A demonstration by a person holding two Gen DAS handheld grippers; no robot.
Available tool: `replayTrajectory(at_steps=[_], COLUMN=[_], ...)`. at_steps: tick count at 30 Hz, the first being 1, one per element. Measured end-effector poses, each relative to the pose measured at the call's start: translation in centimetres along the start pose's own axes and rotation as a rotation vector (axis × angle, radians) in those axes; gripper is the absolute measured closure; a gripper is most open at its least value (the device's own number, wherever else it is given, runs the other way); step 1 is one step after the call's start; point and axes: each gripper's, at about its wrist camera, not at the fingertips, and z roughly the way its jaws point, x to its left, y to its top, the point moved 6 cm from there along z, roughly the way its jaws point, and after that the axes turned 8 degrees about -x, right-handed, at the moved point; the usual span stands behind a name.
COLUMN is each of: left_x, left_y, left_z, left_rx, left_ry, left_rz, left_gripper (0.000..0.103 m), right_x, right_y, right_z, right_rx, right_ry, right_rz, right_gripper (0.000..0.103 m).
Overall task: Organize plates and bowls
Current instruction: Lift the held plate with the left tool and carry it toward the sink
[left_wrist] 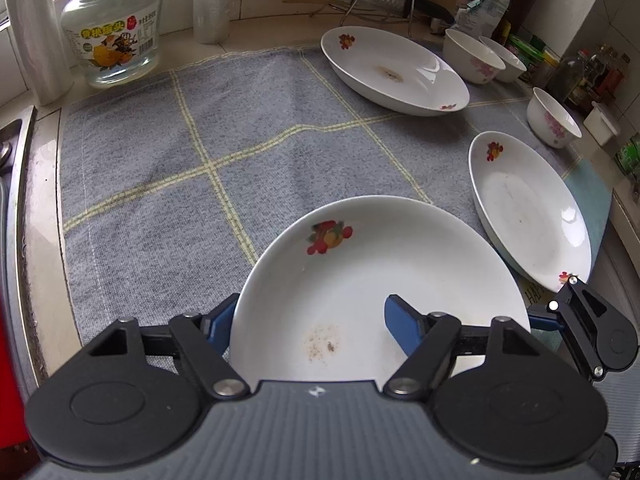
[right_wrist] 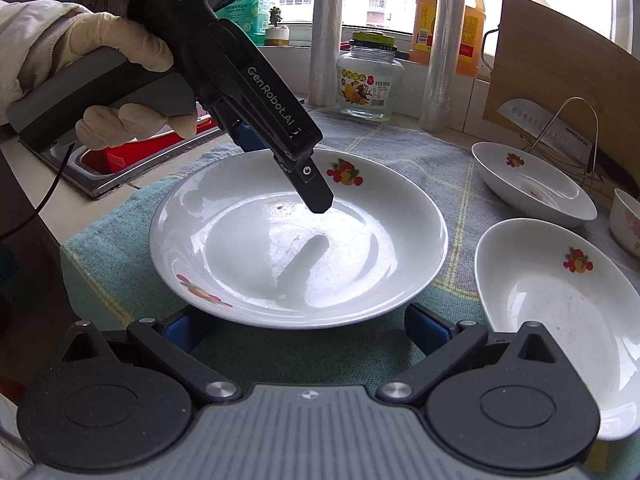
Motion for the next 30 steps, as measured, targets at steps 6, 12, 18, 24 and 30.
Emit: replayTrajectory(at_steps=[6, 12, 18, 24, 30], left_x=[0.0, 0.1, 0.1, 0.2, 0.4], left_y=[0.2, 0.5, 0.6, 0.7, 0.8], left_z=[0.4, 0.6, 0.5, 0.3, -0.2], left_rx=[0.025, 0.029, 0.035, 0.026, 0.002], left_ry=[-0.030, -0.058, -0.074, -0.066, -0.063], left_rz=[0.027, 0.043, 0.061, 0.080, 0.080], left_gripper=[0.029, 0.029, 0.031, 0.031, 0.031], right_x=[0.1, 0.2, 0.3, 0.3, 0.3], right_y=[0.2, 0.4, 0.5, 0.8, 1.0], right_z=[0.3, 0.6, 0.8, 0.9, 1.1], right_rx=[0.006, 0.015, 0.033, 0.040, 0.043], right_ry=[0.012, 0.021, 0.013, 0.002, -0.013], right_rz=[-0.020, -0.033, -0.034, -0.040, -0.063], right_gripper=[0.000, 0.000, 0.000, 0.000, 0.000])
